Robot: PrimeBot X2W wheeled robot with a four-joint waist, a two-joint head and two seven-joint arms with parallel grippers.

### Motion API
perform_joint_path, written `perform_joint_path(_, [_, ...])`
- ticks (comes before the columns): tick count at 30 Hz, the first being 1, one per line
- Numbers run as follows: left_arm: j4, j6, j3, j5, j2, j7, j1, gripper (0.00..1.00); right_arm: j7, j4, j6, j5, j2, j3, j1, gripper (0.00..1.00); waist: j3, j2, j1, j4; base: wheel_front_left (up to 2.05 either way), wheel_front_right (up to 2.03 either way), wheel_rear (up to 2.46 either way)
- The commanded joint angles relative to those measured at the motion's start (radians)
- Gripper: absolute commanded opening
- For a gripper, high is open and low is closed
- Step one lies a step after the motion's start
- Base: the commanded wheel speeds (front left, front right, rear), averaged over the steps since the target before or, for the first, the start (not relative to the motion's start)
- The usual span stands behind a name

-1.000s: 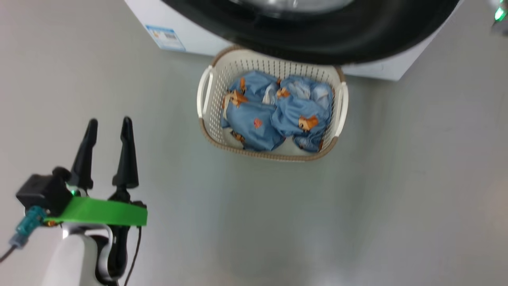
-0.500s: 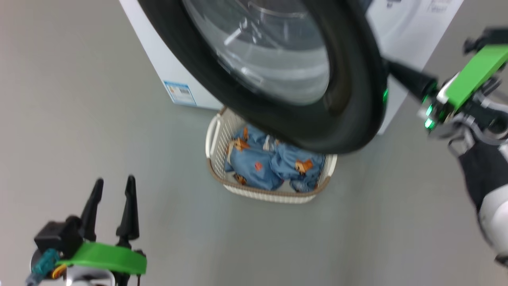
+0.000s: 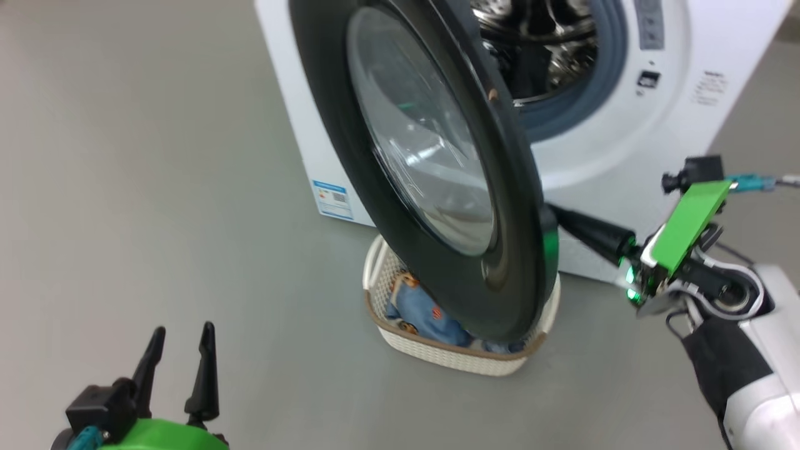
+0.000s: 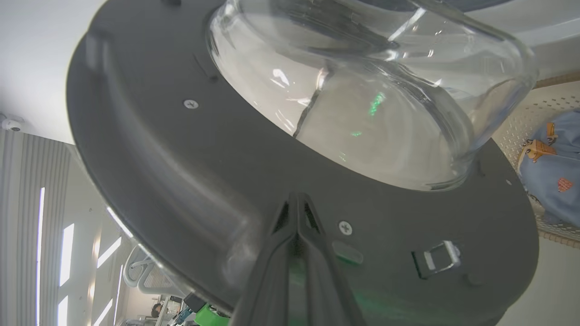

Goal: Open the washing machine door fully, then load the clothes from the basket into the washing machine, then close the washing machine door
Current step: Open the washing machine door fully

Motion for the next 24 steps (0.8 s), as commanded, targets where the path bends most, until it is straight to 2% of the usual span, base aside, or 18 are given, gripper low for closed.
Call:
perform_joint_path(1, [-0.014, -0.003, 0.036, 0.009, 0.023, -0.006, -0.004, 1.00, 0.013, -0.045, 0.002, 0.021, 0.019, 0.024, 0.027, 0.00, -0.051, 0.0000, 0.0000, 0.060, 0.00, 0.00, 0.00])
perform_joint_path(14, [0.002, -0.003, 0.022, 0.013, 0.033, -0.006, 0.006, 1.00, 0.032, -0.071, 0.002, 0.054, 0.063, 0.024, 0.125, 0.00, -0.080, 0.0000, 0.0000, 0.185, 0.00, 0.00, 0.00])
perform_joint_path(24, [0.003, -0.001, 0.021, 0.015, 0.038, -0.006, 0.006, 1.00, 0.038, -0.071, 0.002, 0.050, 0.089, 0.026, 0.133, 0.00, -0.085, 0.0000, 0.0000, 0.196, 0.00, 0.00, 0.00])
